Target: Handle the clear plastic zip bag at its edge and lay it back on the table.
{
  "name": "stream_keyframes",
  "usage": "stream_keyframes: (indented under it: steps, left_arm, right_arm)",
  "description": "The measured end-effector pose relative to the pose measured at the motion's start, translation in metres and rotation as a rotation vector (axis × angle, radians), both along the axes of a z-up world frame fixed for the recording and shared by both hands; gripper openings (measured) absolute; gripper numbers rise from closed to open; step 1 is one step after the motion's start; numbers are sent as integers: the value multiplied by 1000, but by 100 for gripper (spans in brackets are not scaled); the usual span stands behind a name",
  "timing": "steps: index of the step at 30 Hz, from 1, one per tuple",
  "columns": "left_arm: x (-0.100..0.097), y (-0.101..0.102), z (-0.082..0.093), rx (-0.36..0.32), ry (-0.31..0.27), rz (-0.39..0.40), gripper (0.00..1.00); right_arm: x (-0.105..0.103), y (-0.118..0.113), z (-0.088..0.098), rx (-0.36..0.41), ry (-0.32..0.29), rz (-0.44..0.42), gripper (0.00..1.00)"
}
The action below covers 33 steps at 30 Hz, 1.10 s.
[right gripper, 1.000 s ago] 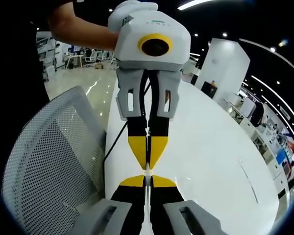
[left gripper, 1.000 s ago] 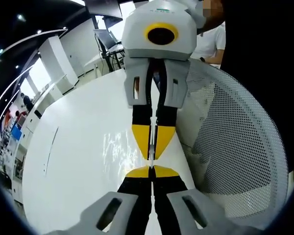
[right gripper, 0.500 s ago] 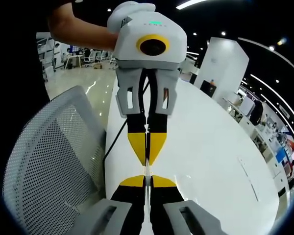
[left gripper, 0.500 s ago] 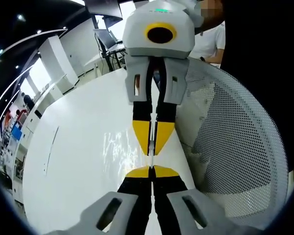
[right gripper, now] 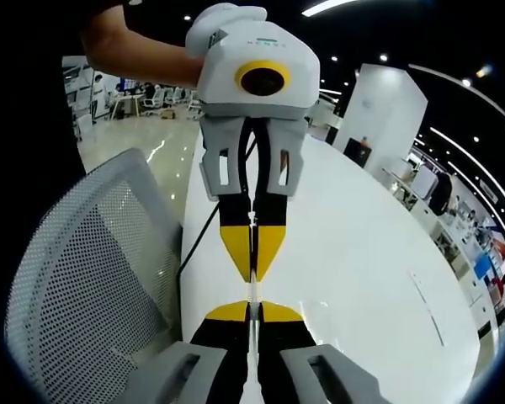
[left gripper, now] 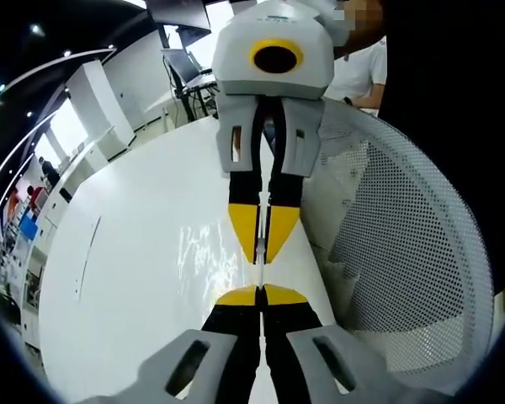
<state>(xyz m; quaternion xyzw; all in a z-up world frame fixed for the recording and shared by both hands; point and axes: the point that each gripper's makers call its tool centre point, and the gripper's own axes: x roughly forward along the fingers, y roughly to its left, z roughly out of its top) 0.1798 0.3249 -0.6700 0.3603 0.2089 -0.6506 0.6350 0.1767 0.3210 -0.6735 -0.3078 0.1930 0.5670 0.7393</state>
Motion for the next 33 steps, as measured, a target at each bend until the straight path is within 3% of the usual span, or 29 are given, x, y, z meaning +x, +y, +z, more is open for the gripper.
stream_keyframes:
  steps: [33]
  left_arm:
    - [5,3,1,-7,-7,11,0]
  right_arm:
    - [3,-4,3,10,4,-22,0]
